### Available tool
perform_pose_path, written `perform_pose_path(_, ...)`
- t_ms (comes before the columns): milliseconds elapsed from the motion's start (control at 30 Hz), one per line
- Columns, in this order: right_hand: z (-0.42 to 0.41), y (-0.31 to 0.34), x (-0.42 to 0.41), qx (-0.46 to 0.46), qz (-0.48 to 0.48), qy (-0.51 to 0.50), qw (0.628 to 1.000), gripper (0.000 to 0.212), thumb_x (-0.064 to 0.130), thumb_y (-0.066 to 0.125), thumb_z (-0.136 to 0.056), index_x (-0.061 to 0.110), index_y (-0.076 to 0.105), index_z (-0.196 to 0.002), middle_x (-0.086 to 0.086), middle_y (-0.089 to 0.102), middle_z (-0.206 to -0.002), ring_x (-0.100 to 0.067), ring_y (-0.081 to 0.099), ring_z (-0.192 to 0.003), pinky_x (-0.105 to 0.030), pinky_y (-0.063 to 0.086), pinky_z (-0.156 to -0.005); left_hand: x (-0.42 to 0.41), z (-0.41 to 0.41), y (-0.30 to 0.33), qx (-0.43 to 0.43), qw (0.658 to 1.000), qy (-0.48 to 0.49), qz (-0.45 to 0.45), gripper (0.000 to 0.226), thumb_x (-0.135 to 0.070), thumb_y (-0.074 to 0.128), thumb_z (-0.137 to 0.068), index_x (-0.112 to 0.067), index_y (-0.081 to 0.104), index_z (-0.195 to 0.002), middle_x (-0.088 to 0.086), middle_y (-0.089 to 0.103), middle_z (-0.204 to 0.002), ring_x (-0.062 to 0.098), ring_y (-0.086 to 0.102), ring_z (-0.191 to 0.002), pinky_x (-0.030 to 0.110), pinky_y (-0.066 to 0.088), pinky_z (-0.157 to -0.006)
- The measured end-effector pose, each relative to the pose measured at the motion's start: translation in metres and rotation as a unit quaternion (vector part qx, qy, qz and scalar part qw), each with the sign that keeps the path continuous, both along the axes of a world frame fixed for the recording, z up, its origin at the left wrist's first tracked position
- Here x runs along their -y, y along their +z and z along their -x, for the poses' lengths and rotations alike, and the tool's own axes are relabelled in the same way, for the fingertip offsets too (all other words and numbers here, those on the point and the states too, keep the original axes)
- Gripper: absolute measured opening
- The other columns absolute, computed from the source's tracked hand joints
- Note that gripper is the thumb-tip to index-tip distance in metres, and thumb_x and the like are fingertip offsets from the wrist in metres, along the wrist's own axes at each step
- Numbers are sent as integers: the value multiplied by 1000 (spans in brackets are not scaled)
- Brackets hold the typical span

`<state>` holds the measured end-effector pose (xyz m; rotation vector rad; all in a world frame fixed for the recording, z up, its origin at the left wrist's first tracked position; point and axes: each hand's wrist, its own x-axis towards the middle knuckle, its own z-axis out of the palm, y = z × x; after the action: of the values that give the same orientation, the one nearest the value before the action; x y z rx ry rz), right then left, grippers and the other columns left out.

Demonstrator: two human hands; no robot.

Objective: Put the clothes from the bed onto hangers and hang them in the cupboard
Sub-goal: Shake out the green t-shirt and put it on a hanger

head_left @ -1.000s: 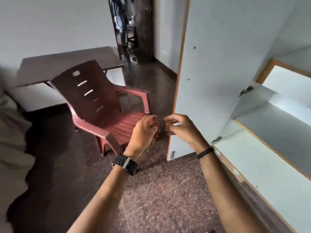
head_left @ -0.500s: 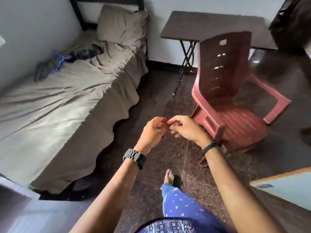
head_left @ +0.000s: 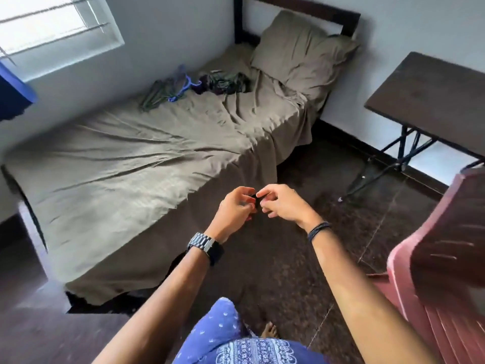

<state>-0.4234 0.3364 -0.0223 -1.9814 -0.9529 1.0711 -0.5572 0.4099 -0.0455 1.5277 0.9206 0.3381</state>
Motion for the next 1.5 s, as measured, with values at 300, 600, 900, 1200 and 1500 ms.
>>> perform_pose_path(300,-103,-29,-182,-6,3,6,1000,28,-2,51,-87,10,62,-109,-1,65,-77,-20,67,-82,-31,57,-72,-180,-108,-24,-13,1000,25,-9,32,-1,55,-87,-20,55,-112,8,65,-100,24,62,-82,43,53,-77)
perform_pose_path(600,-219,-18,-345,-7,-27,-73,997,26,-4,49,-91,6,61,-112,-4,62,-78,-24,64,-77,-32,56,-69,-366,-233,-13,7,1000,-13,19,38,15,50,-87,-8,53,-116,3,58,-89,9,58,-65,29,48,-64)
perform_pose_path(900,-338,-31,-457,-60,-20,-78,995,26,-8,49,-88,-3,60,-111,-7,59,-70,-13,60,-60,-23,51,-56,-464,-340,-26,9,998,53,36,35,10,52,-88,-12,53,-116,4,58,-94,14,59,-74,23,48,-61)
perform_pose_path(1200,-421,-63,-563,-52,-46,-45,997,23,1,51,-90,17,61,-103,-6,65,-80,-19,66,-75,-29,58,-67,-569,-426,-62,-40,994,99,-29,35,8,48,-89,-13,54,-116,3,56,-97,13,53,-78,22,43,-67)
perform_pose_path(1500,-476,-155,-671,-120,-67,-97,986,23,1,51,-93,18,59,-106,-4,60,-77,0,59,-54,-14,49,-52,-686,-501,-142,-68,995,78,6,40,10,50,-85,-6,47,-121,15,54,-99,14,49,-68,22,40,-63)
